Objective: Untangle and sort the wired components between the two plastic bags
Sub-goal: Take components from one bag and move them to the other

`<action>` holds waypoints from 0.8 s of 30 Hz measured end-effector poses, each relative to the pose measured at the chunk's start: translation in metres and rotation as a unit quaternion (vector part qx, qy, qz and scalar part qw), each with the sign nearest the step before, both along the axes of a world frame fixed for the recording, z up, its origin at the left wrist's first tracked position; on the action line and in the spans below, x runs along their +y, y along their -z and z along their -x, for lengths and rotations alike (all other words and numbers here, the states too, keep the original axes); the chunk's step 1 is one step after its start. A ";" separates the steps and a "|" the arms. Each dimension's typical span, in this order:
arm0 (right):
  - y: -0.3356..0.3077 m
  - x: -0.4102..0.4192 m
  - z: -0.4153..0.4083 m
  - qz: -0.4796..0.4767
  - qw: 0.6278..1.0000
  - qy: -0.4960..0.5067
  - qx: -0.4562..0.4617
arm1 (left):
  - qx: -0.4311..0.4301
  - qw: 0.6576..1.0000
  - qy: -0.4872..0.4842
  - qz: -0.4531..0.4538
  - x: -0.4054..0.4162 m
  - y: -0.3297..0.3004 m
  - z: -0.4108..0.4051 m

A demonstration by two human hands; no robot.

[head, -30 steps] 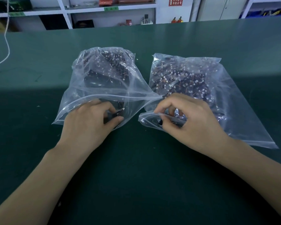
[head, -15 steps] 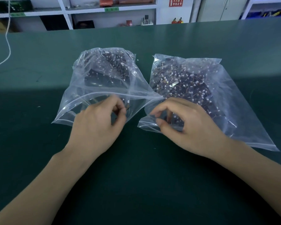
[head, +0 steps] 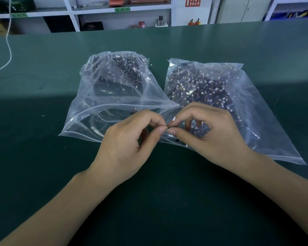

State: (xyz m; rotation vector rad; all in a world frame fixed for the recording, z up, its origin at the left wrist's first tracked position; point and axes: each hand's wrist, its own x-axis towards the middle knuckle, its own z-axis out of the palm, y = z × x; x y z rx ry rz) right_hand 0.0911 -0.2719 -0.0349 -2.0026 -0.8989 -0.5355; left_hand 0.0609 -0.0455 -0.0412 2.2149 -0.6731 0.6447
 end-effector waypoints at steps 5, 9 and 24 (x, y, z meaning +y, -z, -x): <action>0.000 0.000 0.000 -0.028 0.999 0.001 0.030 | -0.006 1.000 0.001 0.021 -0.001 0.000 0.001; 0.001 0.000 0.000 -0.049 0.997 0.014 0.060 | -0.021 0.999 -0.029 0.011 -0.001 0.000 -0.002; 0.000 0.003 0.002 -0.014 0.998 0.013 0.056 | -0.027 0.999 -0.021 0.029 -0.001 -0.004 0.002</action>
